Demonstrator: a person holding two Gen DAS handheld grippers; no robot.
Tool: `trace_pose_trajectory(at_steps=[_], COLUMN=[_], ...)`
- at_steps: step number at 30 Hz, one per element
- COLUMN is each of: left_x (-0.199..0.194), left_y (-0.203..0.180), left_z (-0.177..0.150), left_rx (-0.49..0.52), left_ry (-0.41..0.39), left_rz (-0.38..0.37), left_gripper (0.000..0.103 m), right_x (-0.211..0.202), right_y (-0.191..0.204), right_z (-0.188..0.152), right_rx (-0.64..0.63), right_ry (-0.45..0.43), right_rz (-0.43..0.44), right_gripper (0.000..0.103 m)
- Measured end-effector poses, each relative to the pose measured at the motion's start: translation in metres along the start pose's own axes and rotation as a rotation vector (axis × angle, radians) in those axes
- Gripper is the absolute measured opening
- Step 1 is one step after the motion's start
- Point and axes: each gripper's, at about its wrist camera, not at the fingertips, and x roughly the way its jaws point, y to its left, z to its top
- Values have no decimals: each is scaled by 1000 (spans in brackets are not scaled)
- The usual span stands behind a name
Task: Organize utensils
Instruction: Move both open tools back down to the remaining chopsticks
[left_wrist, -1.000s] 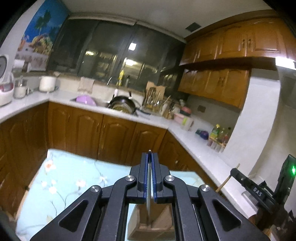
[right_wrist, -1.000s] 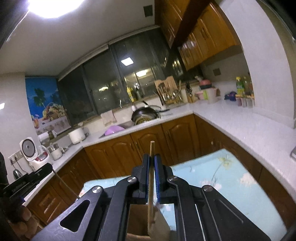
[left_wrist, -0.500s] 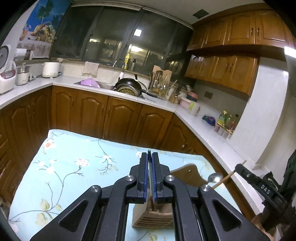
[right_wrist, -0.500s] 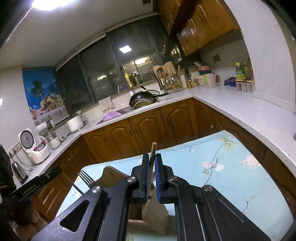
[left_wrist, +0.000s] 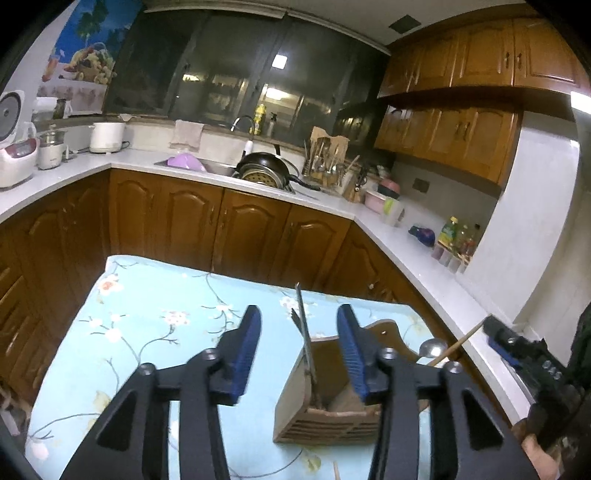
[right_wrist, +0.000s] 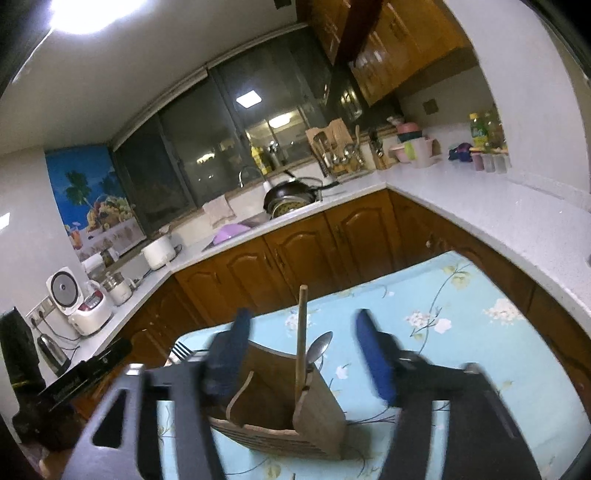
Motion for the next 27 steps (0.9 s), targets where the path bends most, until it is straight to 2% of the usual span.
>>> trace_pose_trajectory(at_steps=[2, 4, 7, 9, 13, 17, 20, 27], left_x=[-12, -26, -44, -57, -86, -113, -130, -161], left_y=[2, 4, 7, 12, 14, 16, 16, 12], left_z=[-3, -10, -28, -40, -62, -86, -96, -116], left_rx=[-4, 0, 8, 3, 10, -6, -36, -10], left_ry=[-15, -31, -27, -12, 1, 45, 67, 117], left_rz=[12, 28, 39, 39, 55, 63, 51, 77], left_gripper=[68, 75, 77, 77, 78, 78, 78, 78], right_x=[-9, -22, -41, -51, -70, -87, -102, -131], right_y=[0, -1, -4, -8, -15, -19, -19, -22], right_z=[1, -2, -12, -22, -48, -70, -86, -115], right_rx=[8, 17, 24, 40, 55, 55, 31, 2], right_ry=[-11, -19, -24, -7, 30, 71, 84, 105], right_rz=[13, 26, 42, 67, 76, 65, 56, 31], right_gripper=[71, 81, 90, 92, 93, 93, 93, 93])
